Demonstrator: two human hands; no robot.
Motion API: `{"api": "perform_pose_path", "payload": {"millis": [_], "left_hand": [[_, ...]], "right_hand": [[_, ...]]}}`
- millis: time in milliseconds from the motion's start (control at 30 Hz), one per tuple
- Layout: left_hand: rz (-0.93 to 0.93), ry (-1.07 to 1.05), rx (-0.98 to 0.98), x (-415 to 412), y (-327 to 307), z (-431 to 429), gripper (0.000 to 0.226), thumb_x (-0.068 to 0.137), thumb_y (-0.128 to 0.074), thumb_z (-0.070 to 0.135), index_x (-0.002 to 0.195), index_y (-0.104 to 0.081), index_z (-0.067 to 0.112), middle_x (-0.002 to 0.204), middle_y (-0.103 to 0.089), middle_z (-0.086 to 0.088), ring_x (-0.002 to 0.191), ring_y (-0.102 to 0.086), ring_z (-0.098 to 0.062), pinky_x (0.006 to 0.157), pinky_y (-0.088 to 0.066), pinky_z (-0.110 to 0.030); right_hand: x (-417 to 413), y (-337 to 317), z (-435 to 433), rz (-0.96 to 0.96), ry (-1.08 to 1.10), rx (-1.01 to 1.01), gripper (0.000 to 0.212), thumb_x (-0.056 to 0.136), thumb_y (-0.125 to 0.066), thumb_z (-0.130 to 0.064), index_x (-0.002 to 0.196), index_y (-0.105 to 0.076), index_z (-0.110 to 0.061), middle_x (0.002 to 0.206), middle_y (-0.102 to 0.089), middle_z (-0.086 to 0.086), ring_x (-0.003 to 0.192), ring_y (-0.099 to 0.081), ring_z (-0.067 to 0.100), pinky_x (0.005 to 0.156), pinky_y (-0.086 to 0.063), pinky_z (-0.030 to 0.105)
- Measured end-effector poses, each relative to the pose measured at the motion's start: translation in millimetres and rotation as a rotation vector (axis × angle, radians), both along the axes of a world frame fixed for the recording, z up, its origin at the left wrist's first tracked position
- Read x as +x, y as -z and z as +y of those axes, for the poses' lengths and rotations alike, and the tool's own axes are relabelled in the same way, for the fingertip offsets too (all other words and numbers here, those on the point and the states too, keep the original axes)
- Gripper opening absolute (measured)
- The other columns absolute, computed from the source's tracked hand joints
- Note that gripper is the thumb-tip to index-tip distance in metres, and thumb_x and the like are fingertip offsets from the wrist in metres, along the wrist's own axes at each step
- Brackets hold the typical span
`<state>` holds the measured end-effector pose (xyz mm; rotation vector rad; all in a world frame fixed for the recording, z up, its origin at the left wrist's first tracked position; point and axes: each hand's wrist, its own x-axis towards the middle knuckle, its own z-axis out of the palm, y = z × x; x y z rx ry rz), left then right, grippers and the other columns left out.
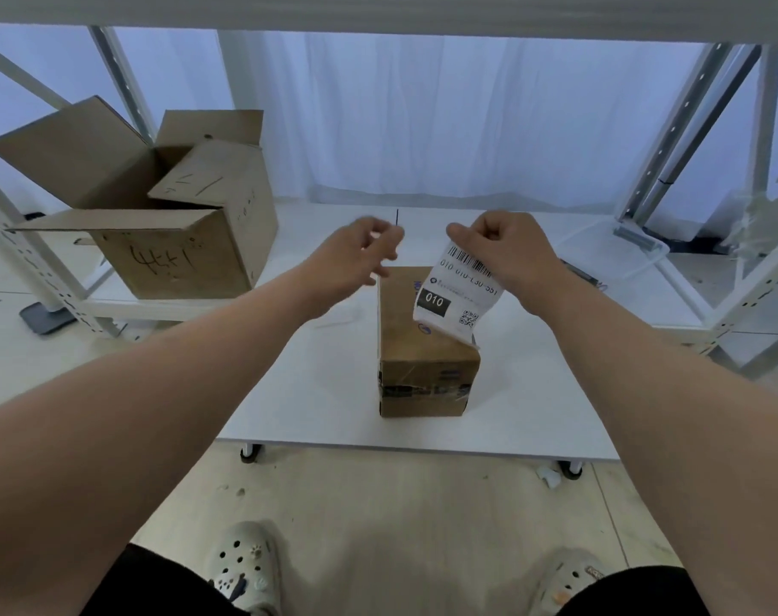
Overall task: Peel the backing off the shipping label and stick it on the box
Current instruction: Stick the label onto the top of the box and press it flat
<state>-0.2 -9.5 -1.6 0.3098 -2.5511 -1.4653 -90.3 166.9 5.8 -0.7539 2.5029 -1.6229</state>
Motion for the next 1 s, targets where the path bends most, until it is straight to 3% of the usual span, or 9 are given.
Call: {"api": "perform_pose_path", "payload": {"millis": [67,233,367,467,567,667,833,1000], "left_hand": [[0.072,0.007,0.108,1,-10,3,0.028,0.09,-0.055,0.044,0.105,-0.049,0.022,0.101,-0.064,0.001,0.084,-0.064,-0.011,0.073,-0.051,-0.022],[0.255,0.056,0.041,6,-7,5,0.027,0.078,-0.075,0.02,0.079,-0.048,0.022,0.095,-0.068,-0.009,0.079,-0.06,-0.013,0.077,-0.051,-0.031],[0.211,0.096,-0.036,7,-8,5,0.025,0.08,-0.073,0.014,0.075,-0.05,0.021,0.09,-0.066,0.001,0.079,-0.064,-0.009,0.076,-0.055,-0.029],[0.194,0.114,-0.045,9,-6,6,0.021,0.081,-0.071,0.008,0.075,-0.054,0.02,0.079,-0.062,0.006,0.069,-0.061,0.0,0.069,-0.053,-0.022],[0.196,0.08,-0.031,9,-5,3,0.016,0.081,-0.069,0.006,0.076,-0.061,0.018,0.081,-0.067,-0.005,0.08,-0.065,-0.023,0.082,-0.054,-0.035],[0.209,0.066,0.011,8,-6,1,0.017,0.082,-0.068,0.003,0.076,-0.064,0.019,0.084,-0.069,-0.005,0.087,-0.067,-0.026,0.088,-0.054,-0.043],[0.263,0.03,0.057,6,-9,1,0.018,0.084,-0.065,0.004,0.08,-0.066,0.021,0.084,-0.069,0.001,0.087,-0.067,-0.019,0.087,-0.056,-0.036],[0.349,-0.102,0.205,2,-8,-5,0.014,0.084,-0.067,0.005,0.095,-0.068,0.015,0.089,-0.066,-0.002,0.085,-0.062,-0.014,0.085,-0.056,-0.028]], "right_hand": [[1,0,-5,0.012,-0.042,0.015,0.033,0.085,-0.066,-0.036,0.074,-0.054,-0.007,0.063,-0.055,0.002,0.052,-0.052,0.01,0.048,-0.04,0.014],[7,3,-17,-0.001,-0.075,0.01,0.032,0.085,-0.066,-0.037,0.076,-0.056,-0.007,0.068,-0.058,0.008,0.057,-0.056,0.014,0.053,-0.042,0.021],[12,2,-23,-0.011,-0.074,0.005,0.036,0.088,-0.061,-0.038,0.08,-0.059,-0.002,0.072,-0.061,0.008,0.06,-0.057,0.015,0.053,-0.042,0.02],[15,2,-28,-0.003,-0.101,0.04,0.035,0.091,-0.056,-0.037,0.079,-0.058,-0.004,0.077,-0.063,0.009,0.062,-0.057,0.015,0.055,-0.043,0.02],[19,0,-31,-0.009,-0.126,0.064,0.04,0.093,-0.052,-0.037,0.082,-0.058,0.001,0.073,-0.06,0.006,0.062,-0.055,0.015,0.051,-0.04,0.017],[20,-2,-32,-0.043,-0.126,0.028,0.047,0.092,-0.053,-0.039,0.089,-0.059,0.007,0.08,-0.062,0.011,0.069,-0.057,0.018,0.061,-0.042,0.027],[16,-5,-27,-0.215,-0.093,-0.11,0.031,0.085,-0.065,-0.039,0.098,-0.061,-0.01,0.083,-0.069,0.002,0.075,-0.066,0.015,0.067,-0.055,0.028],[12,-2,-16,-0.465,-0.182,-0.175,0.015,0.086,-0.066,-0.023,0.092,-0.06,-0.01,0.088,-0.069,0.005,0.076,-0.066,0.016,0.067,-0.056,0.028]]}}
